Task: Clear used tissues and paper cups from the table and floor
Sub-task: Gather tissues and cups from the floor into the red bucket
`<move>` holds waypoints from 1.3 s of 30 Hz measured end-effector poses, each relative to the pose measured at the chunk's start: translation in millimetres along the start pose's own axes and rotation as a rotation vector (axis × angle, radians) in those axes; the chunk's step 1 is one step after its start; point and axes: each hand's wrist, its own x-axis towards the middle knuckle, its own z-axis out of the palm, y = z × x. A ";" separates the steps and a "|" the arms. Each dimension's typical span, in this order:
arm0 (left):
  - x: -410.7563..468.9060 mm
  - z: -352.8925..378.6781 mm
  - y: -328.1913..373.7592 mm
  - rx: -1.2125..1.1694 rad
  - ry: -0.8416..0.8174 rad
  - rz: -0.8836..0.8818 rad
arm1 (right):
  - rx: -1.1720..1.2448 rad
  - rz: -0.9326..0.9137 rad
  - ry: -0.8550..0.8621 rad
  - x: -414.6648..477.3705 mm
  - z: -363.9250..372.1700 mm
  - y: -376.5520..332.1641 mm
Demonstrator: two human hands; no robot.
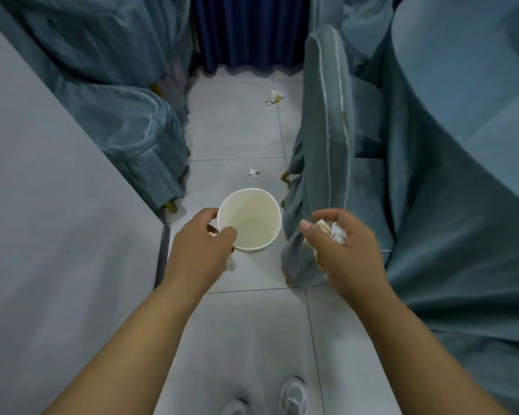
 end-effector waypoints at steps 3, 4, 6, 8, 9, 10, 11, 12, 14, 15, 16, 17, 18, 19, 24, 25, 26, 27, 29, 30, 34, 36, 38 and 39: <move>-32.1 -12.0 28.8 -0.023 -0.047 0.080 | 0.028 -0.009 0.092 -37.7 -21.8 -23.6; -43.1 -14.2 36.4 -0.024 -0.073 0.097 | 0.031 0.002 0.131 -51.3 -28.7 -28.2; -64.5 -14.2 49.8 -0.026 -0.128 0.132 | 0.044 0.037 0.220 -79.3 -43.7 -33.3; -85.3 -9.7 62.6 -0.018 -0.181 0.177 | 0.071 0.079 0.313 -107.9 -60.9 -33.5; -95.9 -5.8 69.0 -0.006 -0.208 0.205 | 0.085 0.103 0.364 -122.5 -70.6 -33.0; -106.1 -0.9 75.8 0.001 -0.236 0.233 | 0.098 0.121 0.413 -137.1 -81.2 -32.2; -116.1 4.8 82.8 0.002 -0.269 0.261 | 0.112 0.132 0.463 -151.2 -92.5 -30.7; -126.8 11.6 90.5 -0.001 -0.305 0.287 | 0.124 0.142 0.512 -166.2 -104.2 -29.2; -151.0 28.4 106.5 0.005 -0.372 0.335 | 0.123 0.160 0.619 -197.7 -130.0 -24.2; -165.1 37.7 114.9 0.008 -0.403 0.353 | 0.118 0.166 0.672 -213.8 -143.7 -21.6; -180.2 47.3 123.6 0.000 -0.439 0.368 | 0.119 0.174 0.724 -230.1 -157.8 -18.3; -196.2 57.2 132.1 -0.019 -0.478 0.383 | 0.130 0.185 0.776 -246.8 -172.2 -14.5; -213.2 67.9 140.5 -0.037 -0.521 0.400 | 0.143 0.197 0.826 -263.9 -186.6 -10.0; -229.9 79.2 148.1 -0.047 -0.561 0.423 | 0.149 0.209 0.874 -280.5 -200.9 -4.7; -325.6 146.5 185.1 -0.128 -0.714 0.513 | 0.160 0.245 1.075 -367.3 -278.6 28.0; -346.5 162.0 191.8 -0.141 -0.737 0.511 | 0.159 0.251 1.110 -384.7 -295.8 36.3; -368.1 178.4 198.3 -0.146 -0.759 0.509 | 0.162 0.255 1.140 -402.3 -314.6 45.7; -390.7 194.9 204.5 -0.149 -0.785 0.506 | 0.167 0.255 1.169 -419.9 -333.8 54.5; -436.7 227.9 216.2 -0.157 -0.844 0.509 | 0.179 0.252 1.221 -454.1 -373.1 72.1; -459.4 243.7 221.5 -0.157 -0.865 0.525 | 0.188 0.253 1.245 -470.6 -392.2 79.3; -539.6 302.3 240.2 -0.146 -0.918 0.597 | 0.213 0.245 1.307 -527.5 -461.7 105.6; -571.0 329.1 250.0 -0.114 -0.942 0.651 | 0.217 0.243 1.327 -547.4 -492.7 121.0; -597.3 357.5 261.1 -0.097 -0.954 0.678 | 0.208 0.243 1.340 -561.0 -523.3 138.3; -609.1 373.6 267.6 -0.096 -0.962 0.686 | 0.199 0.243 1.345 -565.8 -539.4 147.3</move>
